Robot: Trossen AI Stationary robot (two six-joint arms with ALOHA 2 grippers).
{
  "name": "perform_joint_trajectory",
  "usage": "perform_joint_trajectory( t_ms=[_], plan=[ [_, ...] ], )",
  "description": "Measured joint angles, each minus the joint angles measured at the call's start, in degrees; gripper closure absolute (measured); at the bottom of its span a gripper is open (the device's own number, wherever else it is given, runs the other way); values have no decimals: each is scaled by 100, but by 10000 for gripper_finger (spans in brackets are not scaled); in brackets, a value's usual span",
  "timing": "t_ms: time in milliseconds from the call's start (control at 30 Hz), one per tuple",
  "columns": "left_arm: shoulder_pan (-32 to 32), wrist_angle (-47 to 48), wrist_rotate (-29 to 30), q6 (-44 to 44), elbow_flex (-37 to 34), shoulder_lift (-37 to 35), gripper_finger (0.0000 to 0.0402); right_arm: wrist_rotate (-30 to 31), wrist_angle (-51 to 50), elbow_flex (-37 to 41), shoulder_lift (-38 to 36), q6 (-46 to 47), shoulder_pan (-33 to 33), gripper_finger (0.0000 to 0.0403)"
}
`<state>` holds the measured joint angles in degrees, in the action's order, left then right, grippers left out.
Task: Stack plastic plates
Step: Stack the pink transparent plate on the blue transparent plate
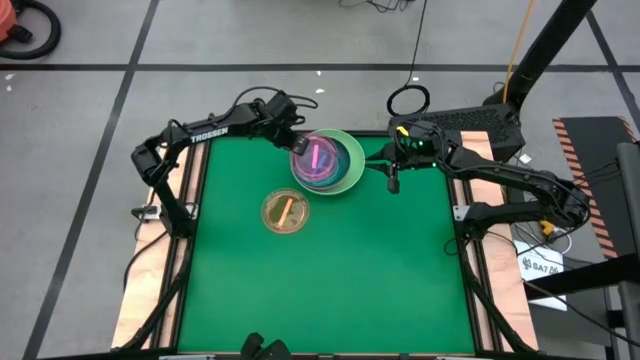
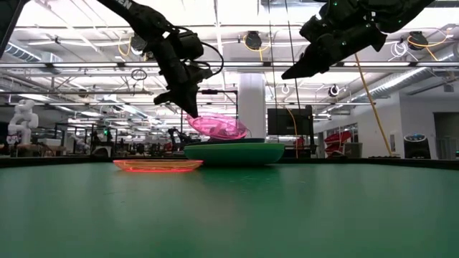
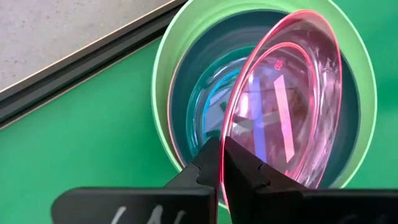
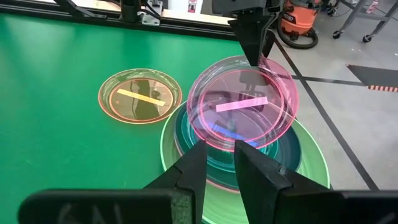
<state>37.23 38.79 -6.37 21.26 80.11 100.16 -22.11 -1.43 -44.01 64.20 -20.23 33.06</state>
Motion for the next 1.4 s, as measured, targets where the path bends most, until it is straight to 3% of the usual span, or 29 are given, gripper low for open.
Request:
perform_joint_trajectory(
  t_ms=[333,633,767,1000,1200,1400],
  plan=[
    [-24,0,4,-82,0,0,319,0,4,0,0,0,0,328],
    [-145,142,66,-756,0,0,314,0,1,0,0,-10,2,328],
    [-423,376,64,-1441,0,-57,314,0,-11,0,0,2,2,328],
    [-1100,1910,278,-4222,-109,-90,314,-9,-32,0,0,121,2,328],
    [-1338,1645,403,-4531,-515,-87,314,-13,-59,0,0,153,2,328],
    [-1167,936,744,-4492,-555,-87,314,-15,-57,0,0,153,2,328]
  ],
)
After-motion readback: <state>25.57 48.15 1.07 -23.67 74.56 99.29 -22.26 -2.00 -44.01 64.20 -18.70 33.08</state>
